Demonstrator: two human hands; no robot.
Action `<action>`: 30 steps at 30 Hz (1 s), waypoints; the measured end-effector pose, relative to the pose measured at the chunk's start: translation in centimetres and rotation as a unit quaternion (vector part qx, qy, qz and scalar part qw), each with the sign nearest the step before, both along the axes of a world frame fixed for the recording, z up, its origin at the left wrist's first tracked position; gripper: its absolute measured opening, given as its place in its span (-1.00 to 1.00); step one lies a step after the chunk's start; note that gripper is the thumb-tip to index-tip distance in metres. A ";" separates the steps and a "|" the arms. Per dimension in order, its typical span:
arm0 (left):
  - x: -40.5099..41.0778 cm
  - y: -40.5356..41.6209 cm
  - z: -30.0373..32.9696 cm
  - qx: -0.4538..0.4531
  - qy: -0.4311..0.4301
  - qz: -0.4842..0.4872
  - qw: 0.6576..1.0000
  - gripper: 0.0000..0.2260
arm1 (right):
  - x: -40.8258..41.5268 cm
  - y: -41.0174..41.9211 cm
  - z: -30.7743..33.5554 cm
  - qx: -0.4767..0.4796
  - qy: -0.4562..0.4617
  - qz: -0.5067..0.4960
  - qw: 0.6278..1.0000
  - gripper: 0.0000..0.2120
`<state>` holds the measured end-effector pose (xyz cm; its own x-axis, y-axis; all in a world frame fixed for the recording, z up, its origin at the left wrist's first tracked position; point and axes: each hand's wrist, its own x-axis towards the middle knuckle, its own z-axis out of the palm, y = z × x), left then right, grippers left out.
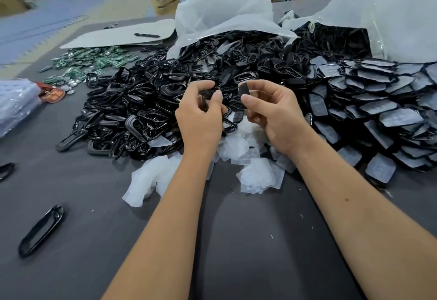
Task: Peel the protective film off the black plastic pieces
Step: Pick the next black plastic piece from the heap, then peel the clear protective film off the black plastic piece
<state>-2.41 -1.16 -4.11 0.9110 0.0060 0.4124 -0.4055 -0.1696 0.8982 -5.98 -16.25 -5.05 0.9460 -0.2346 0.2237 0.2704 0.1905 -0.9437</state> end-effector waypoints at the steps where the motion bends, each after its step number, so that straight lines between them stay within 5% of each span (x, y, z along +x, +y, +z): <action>1: 0.1 -0.1 -0.1 0.000 -0.001 -0.001 1.000 -0.92 | 0.0 -0.1 0.0 0.002 -0.004 0.009 1.000 -0.81; 5: 0.3 -0.5 0.0 -0.010 0.004 0.001 1.000 -0.79 | 0.0 -0.3 0.0 0.013 -0.001 0.026 1.000 -0.73; 10: 0.4 -0.4 -0.2 0.002 -0.016 0.031 0.999 -0.86 | 0.0 -0.3 0.2 0.045 -0.002 0.025 0.999 -0.73; 18: 0.7 -0.8 -0.3 -0.178 0.104 -0.001 0.979 -0.90 | 0.3 -0.1 -0.2 0.059 -0.013 -0.012 0.998 -0.83; 30: 1.2 -0.4 -0.4 -0.105 0.073 0.037 0.991 -0.83 | 0.5 1.3 -0.4 -0.248 0.015 -0.116 0.962 -0.92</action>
